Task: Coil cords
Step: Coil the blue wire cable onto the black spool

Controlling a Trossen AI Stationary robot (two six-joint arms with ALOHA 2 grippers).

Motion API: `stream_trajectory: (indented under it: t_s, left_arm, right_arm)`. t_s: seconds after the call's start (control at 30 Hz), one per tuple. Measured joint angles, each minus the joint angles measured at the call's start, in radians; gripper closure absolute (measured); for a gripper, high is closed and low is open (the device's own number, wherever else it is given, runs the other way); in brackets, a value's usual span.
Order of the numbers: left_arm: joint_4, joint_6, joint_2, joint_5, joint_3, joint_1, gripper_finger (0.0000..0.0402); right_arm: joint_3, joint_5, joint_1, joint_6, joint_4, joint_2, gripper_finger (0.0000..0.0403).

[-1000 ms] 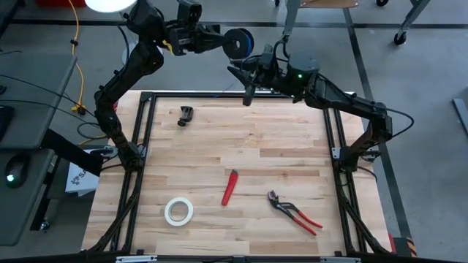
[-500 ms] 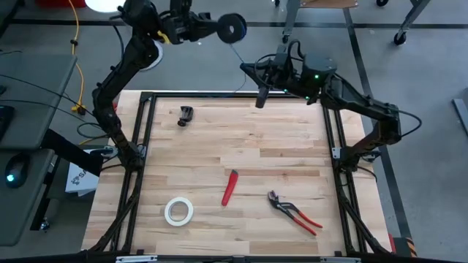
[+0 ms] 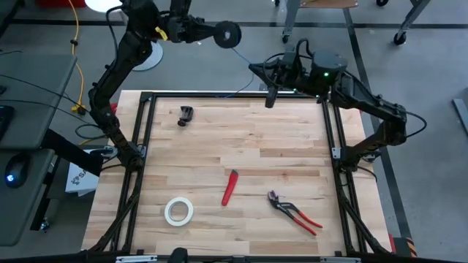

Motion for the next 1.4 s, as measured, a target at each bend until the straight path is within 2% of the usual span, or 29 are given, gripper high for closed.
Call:
stream_trajectory:
  t_s: [0.27,0.47,0.83,0.97,1.23,1.4]
  left_arm:
    - [-0.193,-0.057,-0.012,0.078,0.0,-0.033,0.0401]
    - [-0.311,-0.051,-0.013,0.092,0.001,-0.089,0.0401]
    - [-0.311,-0.15,0.008,0.098,0.002,-0.245,0.0402]
    - [-0.239,-0.198,0.032,0.106,0.002,-0.298,0.0402]
    - [0.038,-0.332,0.089,0.128,0.001,-0.349,0.0402]
    - [0.155,-0.331,0.104,0.109,0.0,-0.354,0.0402]
  right_arm:
    - [0.007,-0.007,-0.028,-0.044,-0.002,-0.026,0.0403]
    - [0.038,-0.082,-0.04,-0.044,-0.003,-0.026,0.0403]
    - [0.053,-0.125,-0.052,-0.089,0.001,-0.022,0.0403]
    - [0.054,-0.178,-0.052,-0.089,0.015,-0.018,0.0403]
    - [0.055,-0.189,-0.051,-0.089,0.07,-0.004,0.0402]
    - [0.056,-0.195,-0.051,-0.046,0.081,0.0,0.0371]
